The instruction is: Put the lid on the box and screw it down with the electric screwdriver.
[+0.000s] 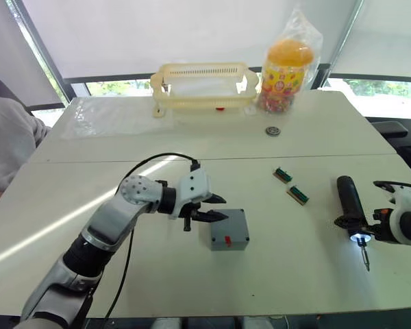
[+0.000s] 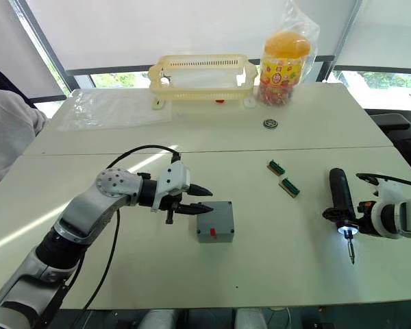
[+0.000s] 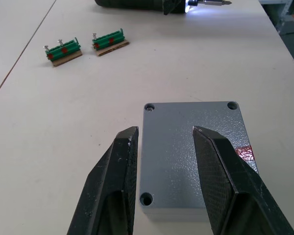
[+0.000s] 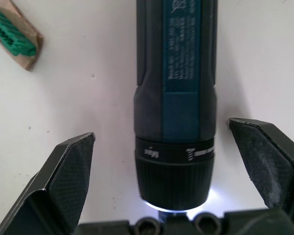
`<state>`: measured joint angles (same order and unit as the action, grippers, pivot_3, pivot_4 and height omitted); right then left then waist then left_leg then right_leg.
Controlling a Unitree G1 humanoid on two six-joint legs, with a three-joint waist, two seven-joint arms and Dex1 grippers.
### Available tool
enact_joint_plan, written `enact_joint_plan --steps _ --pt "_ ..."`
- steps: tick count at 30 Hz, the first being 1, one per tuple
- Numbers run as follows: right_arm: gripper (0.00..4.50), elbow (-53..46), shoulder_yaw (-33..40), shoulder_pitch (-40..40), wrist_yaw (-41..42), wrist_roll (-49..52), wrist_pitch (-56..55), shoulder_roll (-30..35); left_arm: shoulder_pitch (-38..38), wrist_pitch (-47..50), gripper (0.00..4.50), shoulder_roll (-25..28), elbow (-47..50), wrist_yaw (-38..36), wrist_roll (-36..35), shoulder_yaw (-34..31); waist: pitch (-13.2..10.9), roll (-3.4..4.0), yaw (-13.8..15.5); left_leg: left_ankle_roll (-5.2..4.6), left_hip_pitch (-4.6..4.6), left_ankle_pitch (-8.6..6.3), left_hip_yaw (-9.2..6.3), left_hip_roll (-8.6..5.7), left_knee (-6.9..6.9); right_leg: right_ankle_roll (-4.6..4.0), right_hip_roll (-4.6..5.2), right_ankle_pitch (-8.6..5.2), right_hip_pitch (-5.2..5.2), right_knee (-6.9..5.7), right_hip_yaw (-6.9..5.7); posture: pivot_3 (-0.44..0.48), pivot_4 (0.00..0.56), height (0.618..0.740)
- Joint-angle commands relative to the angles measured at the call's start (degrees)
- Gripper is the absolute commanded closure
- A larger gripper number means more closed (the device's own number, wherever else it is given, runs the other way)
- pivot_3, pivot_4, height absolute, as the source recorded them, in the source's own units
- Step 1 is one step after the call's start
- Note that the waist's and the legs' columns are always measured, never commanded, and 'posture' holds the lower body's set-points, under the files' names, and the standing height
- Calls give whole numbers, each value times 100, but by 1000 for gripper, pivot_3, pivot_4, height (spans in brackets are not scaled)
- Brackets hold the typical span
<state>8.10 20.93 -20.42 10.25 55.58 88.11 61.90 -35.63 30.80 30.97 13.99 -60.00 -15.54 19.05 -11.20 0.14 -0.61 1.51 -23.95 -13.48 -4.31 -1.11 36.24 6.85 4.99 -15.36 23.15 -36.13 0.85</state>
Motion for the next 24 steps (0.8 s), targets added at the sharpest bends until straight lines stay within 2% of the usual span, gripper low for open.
enact_joint_plan --steps 1,5,7,9,12,14,16,19,24 --pt "36 -501 -68 112 511 -530 -747 323 -141 164 2748 -44 -87 323 -173 -571 0 1 -2 0 0 0 0 -1 0 1 0 0 0 0 0 0 150 740" --pt "36 -1003 20 -58 1380 -1169 -2453 532 -135 537 2748 -21 -375 685 -457 -1270 0 4 -46 0 0 0 3 0 -4 4 -1 1 10 -5 3 0 150 740" --pt "36 -1258 118 -96 1629 -1240 -2841 450 -60 576 2748 -16 -479 816 -511 -1475 1 4 -60 0 9 0 7 1 -7 5 -1 1 10 -9 6 0 150 740" --pt "36 -2307 388 320 2146 -606 -3104 -169 290 745 2748 -112 -782 808 -819 -1767 10 -12 -41 1 12 0 5 4 -10 5 -4 1 9 -12 5 0 150 740" --pt "36 -3536 438 1104 2468 24 -3286 -1033 843 572 2748 28 -1055 656 -651 -1569 22 -46 -20 -9 57 -7 -12 34 -20 5 -35 -2 -43 -2 -4 0 150 740" --pt "36 -3920 383 1362 2500 111 -3327 -1230 981 412 2748 129 -1102 611 -527 -1475 13 -40 26 -9 45 -8 -14 33 -19 3 -31 -2 -34 -4 -6 0 150 740" --pt "36 -4380 -44 2020 2663 -179 -3532 -1379 1264 221 2748 280 -981 513 -284 -1152 14 -45 89 2 40 -1 -13 15 -10 0 -14 1 -33 -7 -3 0 150 740" --pt "36 -4660 -523 2716 2895 -682 -3940 -1414 1405 -21 2748 366 -937 339 -83 -801 18 -49 147 8 52 0 -9 -1 -5 -10 5 -3 -55 7 -1 0 150 740" --pt "36 -4653 -933 2931 2993 -932 -4167 -1516 1232 -288 2748 257 -1064 156 85 -488 20 -52 133 28 56 11 -5 -8 -1 -27 27 -9 -57 11 18 0 150 740"
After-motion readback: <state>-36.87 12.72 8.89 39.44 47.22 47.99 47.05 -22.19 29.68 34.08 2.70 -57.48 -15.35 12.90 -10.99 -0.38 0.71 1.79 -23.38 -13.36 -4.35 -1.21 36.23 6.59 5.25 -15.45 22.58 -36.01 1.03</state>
